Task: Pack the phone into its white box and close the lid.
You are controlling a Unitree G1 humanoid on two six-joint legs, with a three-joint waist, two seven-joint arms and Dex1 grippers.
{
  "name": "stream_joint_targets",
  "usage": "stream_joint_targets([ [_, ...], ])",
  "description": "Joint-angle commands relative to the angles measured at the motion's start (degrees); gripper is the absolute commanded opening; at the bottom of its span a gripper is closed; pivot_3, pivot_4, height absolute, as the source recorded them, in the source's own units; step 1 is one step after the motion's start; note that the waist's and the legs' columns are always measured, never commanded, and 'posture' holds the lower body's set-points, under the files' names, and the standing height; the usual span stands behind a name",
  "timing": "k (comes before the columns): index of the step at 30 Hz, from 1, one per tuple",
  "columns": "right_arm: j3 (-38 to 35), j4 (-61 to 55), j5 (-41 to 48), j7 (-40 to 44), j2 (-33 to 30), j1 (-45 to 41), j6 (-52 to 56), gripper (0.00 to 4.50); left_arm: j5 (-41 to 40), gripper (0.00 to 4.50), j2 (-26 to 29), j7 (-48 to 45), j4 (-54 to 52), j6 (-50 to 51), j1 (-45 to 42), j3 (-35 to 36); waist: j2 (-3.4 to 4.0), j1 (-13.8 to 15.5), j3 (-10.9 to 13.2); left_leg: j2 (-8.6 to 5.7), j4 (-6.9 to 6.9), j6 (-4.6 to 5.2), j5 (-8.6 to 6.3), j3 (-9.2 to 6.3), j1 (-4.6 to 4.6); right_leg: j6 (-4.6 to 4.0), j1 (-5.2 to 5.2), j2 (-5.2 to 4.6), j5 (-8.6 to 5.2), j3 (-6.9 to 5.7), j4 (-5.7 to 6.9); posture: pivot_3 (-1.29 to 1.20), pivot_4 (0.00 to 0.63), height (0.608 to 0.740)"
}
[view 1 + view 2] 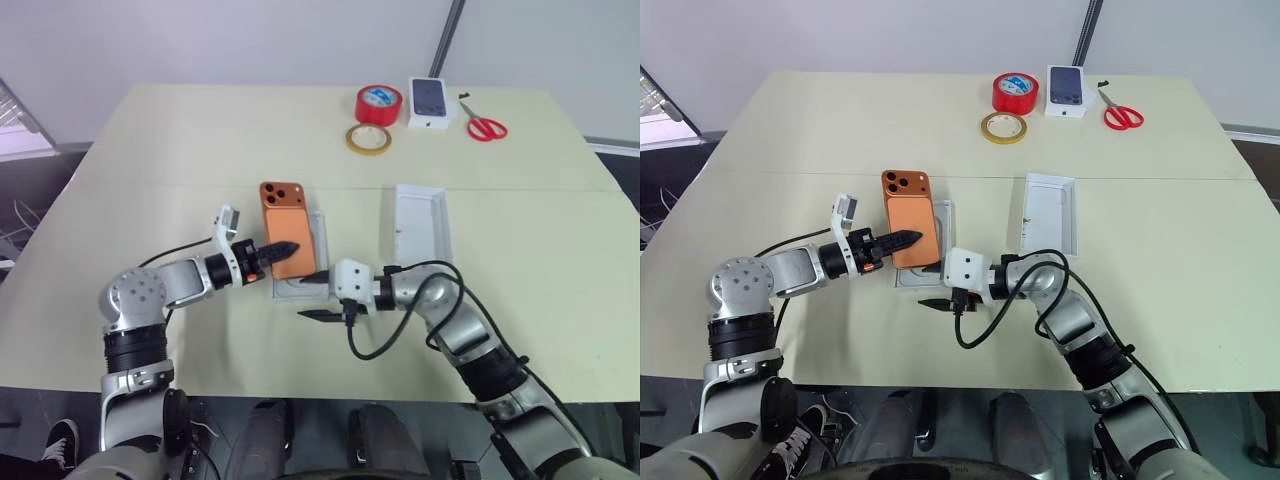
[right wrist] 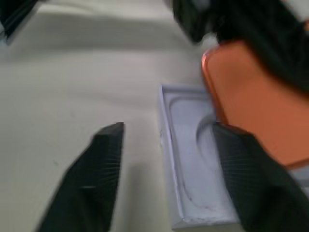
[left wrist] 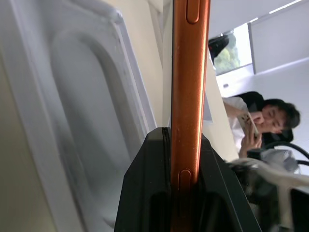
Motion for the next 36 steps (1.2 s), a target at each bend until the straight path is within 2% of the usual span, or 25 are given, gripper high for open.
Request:
stream_joint_targets([
  [1, -5.2, -4.7, 5.0, 0.5, -2.2, -0.4, 3.3, 2.81, -2.9, 0.00, 0.3, -1.6, -1.8, 1.9, 0.0, 0.3, 0.00, 0.0, 0.0, 0.00, 0.00, 0.01, 0.00, 0.00, -0.01, 0.00, 0.00, 0.00, 0.00, 0.00, 0.00, 0.00, 0.150, 0.740],
  [5, -7.6, -1.6, 4.6, 0.0, -5.2, -0.7, 1.8, 2.81, -1.0, 0.00, 0.6, -1.8, -0.7, 1.4, 0.2, -0.7, 0.00, 0.0, 0.0, 0.00, 0.01, 0.17, -0.10, 0.00, -0.01, 0.00, 0.00, 0.00, 0.00, 0.00, -0.01, 0.00, 0.150, 0.740],
  [7, -8.1, 0.8, 3.5, -0.8, -6.1, -1.1, 0.0, 2.86, -0.9, 1.00, 0.4, -1.0, 0.3, 1.4, -0.3, -0.1, 0.00, 0.0, 0.0, 0.00, 0.01, 0.17, -0.10, 0.00, -0.01, 0.00, 0.00, 0.00, 0.00, 0.00, 0.00, 0.00, 0.150, 0.740],
  [9, -8.6, 2.5, 3.3, -1.1, -6.4, -1.4, -1.0, 2.86, -1.6, 1.75, 0.4, -0.7, 0.8, 1.5, -0.7, 0.9, 0.00, 0.0, 0.0, 0.00, 0.00, 0.18, -0.09, 0.00, -0.01, 0.00, 0.00, 0.00, 0.00, 0.00, 0.00, 0.00, 0.150, 0.740],
  [14, -8.6, 5.0, 3.0, -2.1, -6.2, -2.4, -2.8, 2.86, -1.4, 4.21, 2.3, -1.7, -0.5, 2.0, -0.3, -0.7, 0.00, -0.1, 0.0, 0.00, 0.03, 0.17, -0.08, 0.01, -0.01, 0.00, 0.00, 0.01, 0.00, 0.00, 0.02, 0.00, 0.150, 0.740],
  [23, -8.0, 7.3, 2.6, -3.6, -4.8, -3.8, -4.6, 2.86, 0.4, 4.21, 10.8, -5.2, -4.5, 0.9, -2.0, -4.0, 0.01, -0.1, 0.0, 0.02, 0.00, -0.05, 0.05, 0.01, 0.02, 0.00, 0.01, 0.05, 0.00, 0.01, 0.02, 0.00, 0.150, 0.740],
  [29, -8.4, 11.3, 0.7, -6.7, -3.7, -5.5, -6.5, 2.86, 1.8, 4.21, 11.4, -3.5, -4.7, -3.5, -2.4, -1.4, 0.00, 0.0, 0.0, 0.01, 0.02, -0.05, 0.05, 0.01, -0.01, 0.00, 0.01, 0.01, 0.00, 0.01, 0.01, 0.00, 0.150, 0.740],
  [32, -9.5, 15.6, -1.5, -10.9, -3.1, -8.3, -8.8, 1.93, 13.6, 3.30, 15.0, -4.7, -5.4, -16.2, 0.6, -8.8, 0.01, -0.3, 0.0, 0.02, 0.01, -0.05, 0.05, 0.01, -0.01, -0.01, -0.03, 0.02, 0.00, 0.01, 0.03, 0.00, 0.150, 0.740],
  [34, -9.1, 17.4, -3.0, -12.1, -3.2, -9.1, -11.0, 1.01, 17.8, 2.41, 16.6, -6.4, -5.3, -20.5, 1.9, -12.2, 0.01, -0.4, 0.0, 0.02, -0.08, -0.10, 0.08, 0.08, 0.00, -0.03, -0.09, 0.05, 0.01, 0.09, 0.02, 0.00, 0.150, 0.740],
  [36, -7.7, 19.3, -5.4, -12.9, -3.4, -9.9, -11.9, 0.00, 18.6, 1.28, 16.9, -7.8, -5.5, -21.3, 2.7, -13.6, 0.01, -0.2, 0.0, 0.03, -0.11, -0.12, 0.09, 0.09, -0.02, -0.03, -0.11, 0.05, 0.01, 0.08, -0.01, 0.00, 0.150, 0.740],
])
